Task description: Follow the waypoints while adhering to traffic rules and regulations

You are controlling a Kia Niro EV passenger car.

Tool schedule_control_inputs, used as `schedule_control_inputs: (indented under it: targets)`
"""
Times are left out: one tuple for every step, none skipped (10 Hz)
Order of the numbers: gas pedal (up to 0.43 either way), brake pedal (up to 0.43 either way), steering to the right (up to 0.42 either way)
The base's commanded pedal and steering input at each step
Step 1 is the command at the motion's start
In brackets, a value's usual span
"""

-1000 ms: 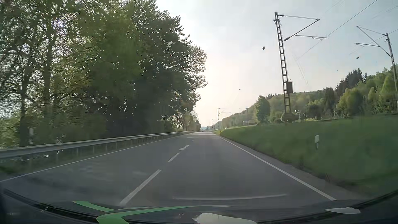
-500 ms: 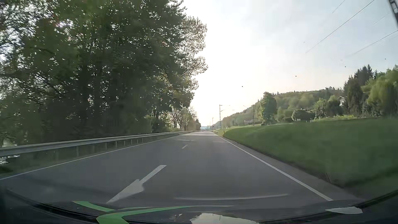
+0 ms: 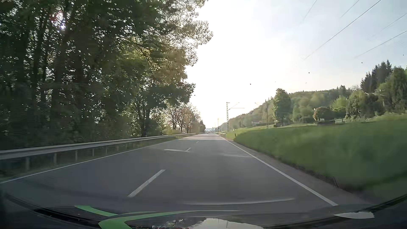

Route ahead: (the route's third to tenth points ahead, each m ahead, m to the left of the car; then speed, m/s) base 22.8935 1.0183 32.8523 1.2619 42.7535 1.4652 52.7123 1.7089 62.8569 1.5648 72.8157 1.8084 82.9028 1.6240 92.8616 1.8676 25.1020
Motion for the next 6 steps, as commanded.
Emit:
schedule_control_inputs:
  targets:
    - [0.531,0.0,0.0]
    - [0.531,0.0,0.0]
    - [0.5,0.0,0.0]
    - [0.48,0.0,0.0]
    - [0.461,0.0,0.0]
    - [0.449,0.0,0.0]
